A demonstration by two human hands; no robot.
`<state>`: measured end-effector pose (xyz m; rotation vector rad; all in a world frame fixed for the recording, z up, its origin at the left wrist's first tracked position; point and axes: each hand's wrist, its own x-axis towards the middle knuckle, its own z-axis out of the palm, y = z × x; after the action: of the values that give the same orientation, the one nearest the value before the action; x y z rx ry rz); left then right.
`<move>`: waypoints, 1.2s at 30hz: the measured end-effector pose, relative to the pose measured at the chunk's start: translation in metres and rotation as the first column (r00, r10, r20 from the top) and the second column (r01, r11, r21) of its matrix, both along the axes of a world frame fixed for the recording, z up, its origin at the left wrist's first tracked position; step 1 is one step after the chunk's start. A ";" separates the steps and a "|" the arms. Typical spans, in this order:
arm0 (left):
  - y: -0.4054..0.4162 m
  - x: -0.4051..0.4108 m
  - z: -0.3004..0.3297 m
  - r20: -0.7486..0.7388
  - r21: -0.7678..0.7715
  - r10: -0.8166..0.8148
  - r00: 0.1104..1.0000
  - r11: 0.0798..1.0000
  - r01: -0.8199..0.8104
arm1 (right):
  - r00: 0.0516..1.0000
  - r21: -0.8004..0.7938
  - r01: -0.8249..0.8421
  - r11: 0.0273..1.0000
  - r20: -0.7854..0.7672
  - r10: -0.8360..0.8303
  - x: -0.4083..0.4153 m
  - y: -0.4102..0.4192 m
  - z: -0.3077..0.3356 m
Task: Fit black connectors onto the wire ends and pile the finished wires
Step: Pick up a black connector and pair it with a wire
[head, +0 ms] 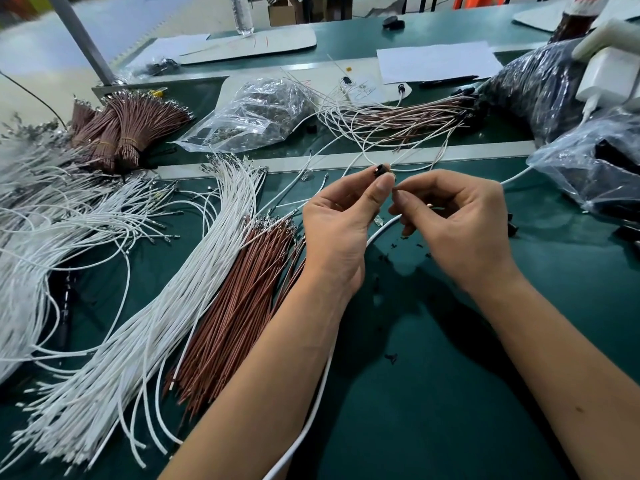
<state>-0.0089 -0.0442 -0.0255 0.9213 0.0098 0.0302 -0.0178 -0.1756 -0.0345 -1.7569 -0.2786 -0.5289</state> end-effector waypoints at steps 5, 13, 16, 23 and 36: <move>0.000 0.000 0.001 0.004 0.010 -0.008 1.000 1.000 0.008 | 1.000 -0.042 0.019 0.999 0.017 -0.018 0.000 -0.002 0.001; 0.002 0.001 0.001 0.018 0.015 -0.016 1.000 1.000 0.015 | 1.000 -0.041 -0.004 0.999 0.009 0.005 0.002 -0.004 0.002; 0.003 0.002 0.000 0.009 0.036 -0.025 1.000 0.999 0.025 | 1.000 -0.050 -0.009 0.999 0.012 0.009 0.002 -0.004 0.002; 0.007 0.006 -0.002 -0.091 0.031 -0.069 0.993 0.997 0.072 | 0.999 -0.056 -0.033 0.998 -0.037 0.031 0.002 -0.004 0.001; 0.012 0.007 -0.002 -0.107 -0.017 -0.135 0.985 0.991 0.133 | 0.995 -0.029 -0.083 0.996 -0.062 0.081 0.003 -0.007 0.001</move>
<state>-0.0014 -0.0322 -0.0277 0.9109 0.0481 -0.1446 -0.0145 -0.1824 -0.0339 -1.7810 -0.3161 -0.4132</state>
